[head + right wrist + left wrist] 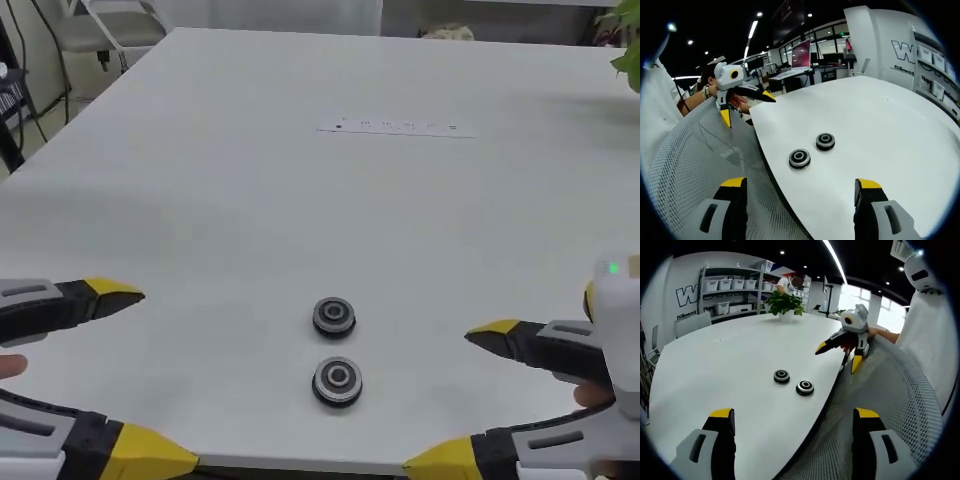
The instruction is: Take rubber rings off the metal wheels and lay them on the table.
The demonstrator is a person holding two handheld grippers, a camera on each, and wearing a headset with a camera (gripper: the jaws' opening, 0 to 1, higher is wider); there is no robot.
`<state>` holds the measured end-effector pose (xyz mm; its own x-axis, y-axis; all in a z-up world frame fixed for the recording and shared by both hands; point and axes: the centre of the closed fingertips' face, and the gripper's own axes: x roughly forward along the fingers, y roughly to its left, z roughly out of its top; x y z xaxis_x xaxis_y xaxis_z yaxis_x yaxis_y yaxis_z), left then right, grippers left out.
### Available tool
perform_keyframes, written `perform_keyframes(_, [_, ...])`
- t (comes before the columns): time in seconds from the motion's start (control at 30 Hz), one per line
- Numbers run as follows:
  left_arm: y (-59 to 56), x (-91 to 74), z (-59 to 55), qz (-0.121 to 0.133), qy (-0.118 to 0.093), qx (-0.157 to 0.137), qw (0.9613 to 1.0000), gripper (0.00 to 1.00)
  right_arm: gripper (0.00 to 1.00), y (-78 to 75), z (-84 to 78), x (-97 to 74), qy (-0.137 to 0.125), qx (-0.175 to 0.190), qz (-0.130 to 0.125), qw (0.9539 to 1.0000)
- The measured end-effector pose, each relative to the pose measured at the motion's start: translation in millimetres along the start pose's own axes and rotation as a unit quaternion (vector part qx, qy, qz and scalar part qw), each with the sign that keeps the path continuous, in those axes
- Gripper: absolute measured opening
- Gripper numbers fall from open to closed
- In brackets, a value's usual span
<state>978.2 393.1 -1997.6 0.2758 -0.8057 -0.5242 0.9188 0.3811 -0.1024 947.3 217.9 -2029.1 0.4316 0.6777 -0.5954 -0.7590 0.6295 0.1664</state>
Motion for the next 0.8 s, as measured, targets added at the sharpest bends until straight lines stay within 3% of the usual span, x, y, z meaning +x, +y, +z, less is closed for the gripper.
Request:
perform_keyframes(0.13, [0.3,-1.0,4.8,0.002,-0.009,0.006,0.9999,0.96,0.86,-5.4,1.2,-1.8,0.002,-0.01,-0.014,0.9999])
perform_keyframes(0.23, [2.3,-1.6,8.0,0.007,-0.012,0.008,0.9999,0.96,0.86,-0.5,11.9,-2.9,-0.024,0.009,0.002,0.9997])
perform_keyframes(0.37, [-6.6,-1.9,18.7,-0.019,-0.031,0.023,0.9991,0.96,0.79,-3.9,22.3,-8.3,-0.041,0.002,-0.005,0.9991])
perform_keyframes(0.53, [-5.4,-4.9,27.5,-0.019,-0.031,0.028,0.9989,0.94,0.76,-6.3,36.4,-11.3,-0.049,-0.01,-0.006,0.9987])
perform_keyframes(0.8, [-15.2,-8.1,58.7,-0.036,-0.049,0.075,0.9953,0.92,0.66,-15.5,58.1,-14.4,-0.043,-0.06,-0.007,0.9973])
